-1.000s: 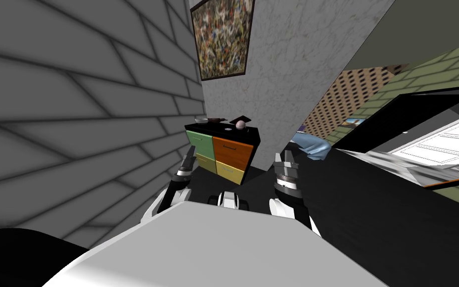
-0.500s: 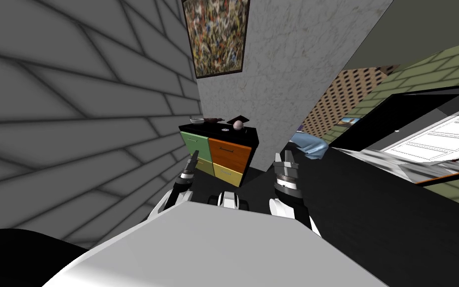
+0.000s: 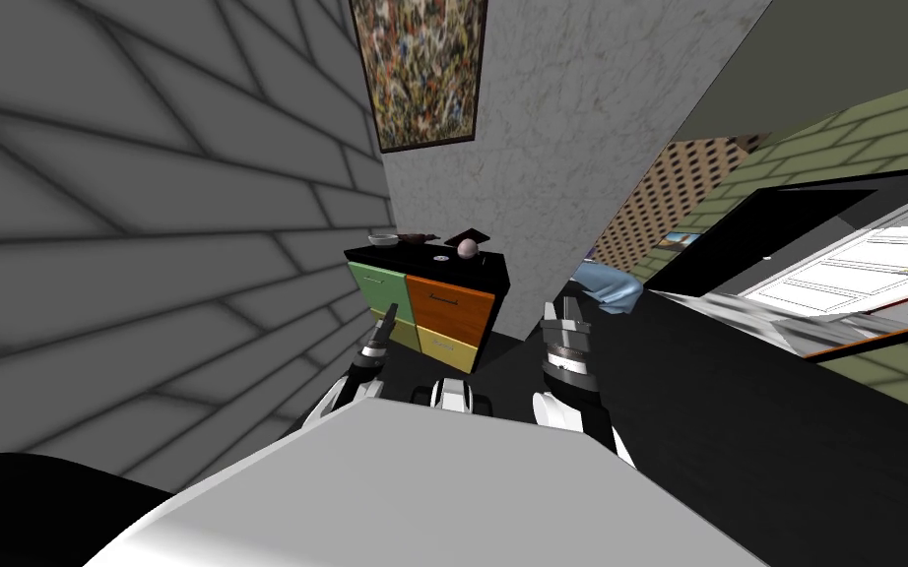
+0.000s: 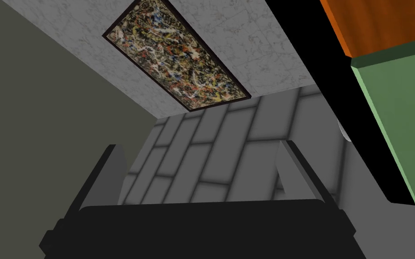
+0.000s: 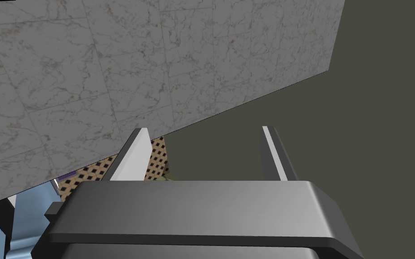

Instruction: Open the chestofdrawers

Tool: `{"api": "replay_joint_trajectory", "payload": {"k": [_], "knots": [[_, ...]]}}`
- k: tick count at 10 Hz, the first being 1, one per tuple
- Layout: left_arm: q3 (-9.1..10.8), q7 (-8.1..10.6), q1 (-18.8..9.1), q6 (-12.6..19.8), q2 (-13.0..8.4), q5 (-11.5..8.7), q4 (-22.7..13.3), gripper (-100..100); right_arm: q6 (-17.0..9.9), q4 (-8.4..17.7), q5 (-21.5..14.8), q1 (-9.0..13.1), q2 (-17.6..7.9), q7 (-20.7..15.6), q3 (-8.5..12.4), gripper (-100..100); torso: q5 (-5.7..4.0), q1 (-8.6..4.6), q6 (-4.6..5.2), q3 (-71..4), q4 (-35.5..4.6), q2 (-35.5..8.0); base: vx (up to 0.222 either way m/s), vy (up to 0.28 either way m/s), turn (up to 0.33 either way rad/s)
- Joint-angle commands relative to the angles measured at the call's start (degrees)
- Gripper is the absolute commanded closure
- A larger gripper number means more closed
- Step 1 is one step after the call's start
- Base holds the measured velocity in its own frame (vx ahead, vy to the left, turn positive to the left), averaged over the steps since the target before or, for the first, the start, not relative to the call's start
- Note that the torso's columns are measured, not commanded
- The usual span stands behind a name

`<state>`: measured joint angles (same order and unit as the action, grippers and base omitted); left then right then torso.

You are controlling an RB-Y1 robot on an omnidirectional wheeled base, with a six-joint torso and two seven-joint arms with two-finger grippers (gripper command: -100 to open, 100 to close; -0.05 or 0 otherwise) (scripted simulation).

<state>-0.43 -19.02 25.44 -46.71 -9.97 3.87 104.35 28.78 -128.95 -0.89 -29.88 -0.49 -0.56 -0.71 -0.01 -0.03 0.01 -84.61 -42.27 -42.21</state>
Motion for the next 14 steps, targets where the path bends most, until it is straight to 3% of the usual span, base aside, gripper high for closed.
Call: {"api": "replay_joint_trajectory", "payload": {"k": [1,9,14], "knots": [[-0.48,-1.1,-0.6,-2.5,0.4,0.8,-3.9,-100,0.0,0.0,0.0,0.0,0.0,0.0,0.0,0,0.0,0.01,-0.02,0.0,0.0,0.0,0.072,-0.03,-0.028],[-2.19,-5.13,-3.1,-12.0,2.2,3.9,-18.3,-100,0.0,0.0,0.0,0.0,0.0,0.0,0.0,0,0.0,-0.01,-0.01,0.1,0.0,-0.1,0.101,-0.027,-0.051],[-2.95,-6.91,-4.2,-16.1,4.4,5.3,-24.7,-100,0.0,0.0,0.0,0.0,0.0,0.0,0.0,0,0.02,0.06,-0.01,0.1,0.0,-0.1,0.074,-0.018,-0.036]]}}
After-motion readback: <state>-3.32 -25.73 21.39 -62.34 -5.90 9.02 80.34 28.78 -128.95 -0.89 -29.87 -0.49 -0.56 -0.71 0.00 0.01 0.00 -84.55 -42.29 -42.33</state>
